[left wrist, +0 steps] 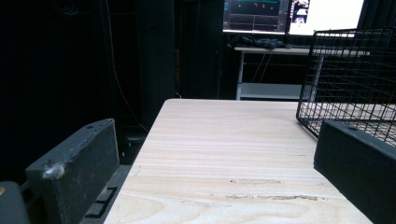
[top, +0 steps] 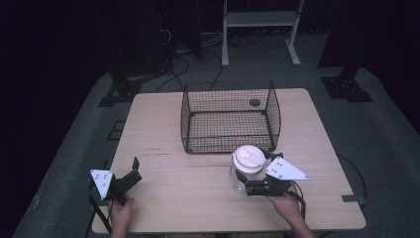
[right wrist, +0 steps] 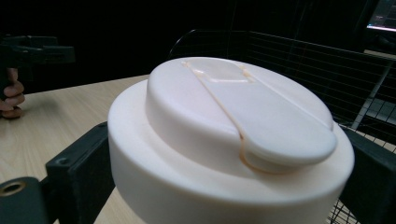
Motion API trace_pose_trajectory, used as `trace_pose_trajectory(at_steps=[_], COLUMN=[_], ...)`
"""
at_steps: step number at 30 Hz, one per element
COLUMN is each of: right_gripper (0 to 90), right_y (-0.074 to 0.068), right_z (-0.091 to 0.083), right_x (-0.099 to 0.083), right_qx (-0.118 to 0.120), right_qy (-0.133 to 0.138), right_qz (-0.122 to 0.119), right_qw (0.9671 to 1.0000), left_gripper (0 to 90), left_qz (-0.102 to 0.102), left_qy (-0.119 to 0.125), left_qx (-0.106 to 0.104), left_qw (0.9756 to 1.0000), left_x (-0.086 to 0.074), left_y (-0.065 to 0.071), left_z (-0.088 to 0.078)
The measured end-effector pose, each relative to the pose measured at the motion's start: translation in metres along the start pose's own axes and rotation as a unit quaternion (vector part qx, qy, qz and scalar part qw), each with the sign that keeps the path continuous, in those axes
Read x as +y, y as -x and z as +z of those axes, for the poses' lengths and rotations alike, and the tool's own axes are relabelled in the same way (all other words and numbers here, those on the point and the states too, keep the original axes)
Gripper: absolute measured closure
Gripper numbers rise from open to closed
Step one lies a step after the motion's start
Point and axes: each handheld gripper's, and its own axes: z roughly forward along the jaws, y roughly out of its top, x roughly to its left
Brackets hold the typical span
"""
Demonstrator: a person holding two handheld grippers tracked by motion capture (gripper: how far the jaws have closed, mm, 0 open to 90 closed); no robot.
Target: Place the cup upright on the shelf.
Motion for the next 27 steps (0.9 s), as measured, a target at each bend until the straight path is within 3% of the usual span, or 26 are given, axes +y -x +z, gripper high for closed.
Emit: trace_pose_trajectory(at_steps=[7,27], right_gripper=[4.5,4.6], right_y=[0.003,0.024], right_z=[-0.002,0.007], right_x=[0.010,0.075], right_qx=[0.000,0.000], right_qy=[0.000,0.023], right_qz=[0.000,-0.025], right_qw=[1.0000,0.9994], left_gripper=[0.0,0.0], left_qz=[-0.001,0.000], left_qy=[0.001,-0.001], left_qx=[-0.002,-0.002], left_qw=[1.0000,1.0000], left_x=[0.000,0.000], left_y=[0.000,0.000], left_z=[0.000,0.000])
